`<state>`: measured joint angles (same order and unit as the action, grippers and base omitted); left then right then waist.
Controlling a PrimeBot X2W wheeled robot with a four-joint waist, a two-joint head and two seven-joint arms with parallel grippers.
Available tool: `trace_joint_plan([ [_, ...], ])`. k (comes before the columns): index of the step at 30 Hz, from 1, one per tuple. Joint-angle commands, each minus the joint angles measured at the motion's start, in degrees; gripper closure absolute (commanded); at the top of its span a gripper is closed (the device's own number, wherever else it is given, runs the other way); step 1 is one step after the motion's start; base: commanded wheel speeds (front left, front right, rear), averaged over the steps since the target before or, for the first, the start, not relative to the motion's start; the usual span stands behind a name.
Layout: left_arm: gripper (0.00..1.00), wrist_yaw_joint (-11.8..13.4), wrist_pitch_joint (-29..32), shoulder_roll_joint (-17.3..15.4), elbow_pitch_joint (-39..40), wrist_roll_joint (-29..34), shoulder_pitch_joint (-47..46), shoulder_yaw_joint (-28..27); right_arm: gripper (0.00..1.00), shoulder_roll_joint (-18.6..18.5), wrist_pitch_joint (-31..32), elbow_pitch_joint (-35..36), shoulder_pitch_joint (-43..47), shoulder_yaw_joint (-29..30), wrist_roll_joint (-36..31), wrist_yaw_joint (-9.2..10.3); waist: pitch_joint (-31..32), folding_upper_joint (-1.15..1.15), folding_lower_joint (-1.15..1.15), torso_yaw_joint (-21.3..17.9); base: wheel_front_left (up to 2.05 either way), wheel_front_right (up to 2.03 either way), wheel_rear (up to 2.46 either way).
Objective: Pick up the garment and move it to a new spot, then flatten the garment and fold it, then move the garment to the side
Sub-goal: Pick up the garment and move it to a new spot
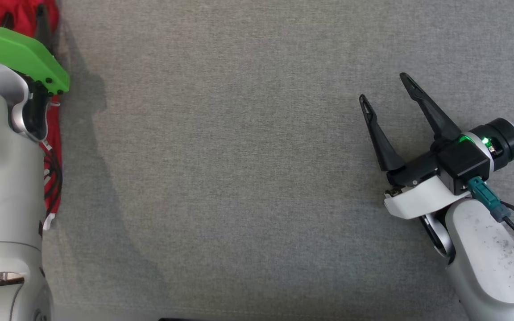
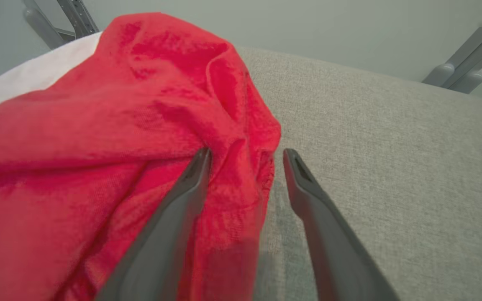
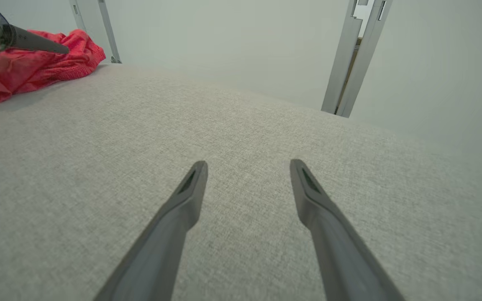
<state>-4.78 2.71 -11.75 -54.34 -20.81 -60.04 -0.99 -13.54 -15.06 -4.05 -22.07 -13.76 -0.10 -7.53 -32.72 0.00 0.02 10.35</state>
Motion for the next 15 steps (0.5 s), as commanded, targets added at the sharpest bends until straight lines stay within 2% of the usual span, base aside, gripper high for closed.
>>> trace_joint_plan([
  [1, 1.0, -0.1, -0.49, -1.58, -1.16, 0.62, -0.72, 0.37, 0.0, 0.32, -0.17, -0.17, 0.04, -0.03, 0.02, 0.08, -1.71, 0.0, -0.02, -2.36, 0.0, 0.0, 0.0],
  [8, 1.0, -1.08, -3.61, -4.74, -2.69, 1.89, -1.31, 1.87, 0.0, 2.16, -0.18, -1.02, 1.03, 0.7, 0.54, 0.08, 1.52, 0.0, -0.02, -2.64, 0.0, 0.0, 0.0],
  [15, 1.0, -2.11, -6.1, -6.87, 3.04, 1.09, -0.62, 2.76, 0.0, 4.82, -0.18, -2.31, 4.12, 2.14, 1.13, 0.08, 8.66, 0.0, -0.02, -2.52, 0.0, 0.0, 0.0],
])
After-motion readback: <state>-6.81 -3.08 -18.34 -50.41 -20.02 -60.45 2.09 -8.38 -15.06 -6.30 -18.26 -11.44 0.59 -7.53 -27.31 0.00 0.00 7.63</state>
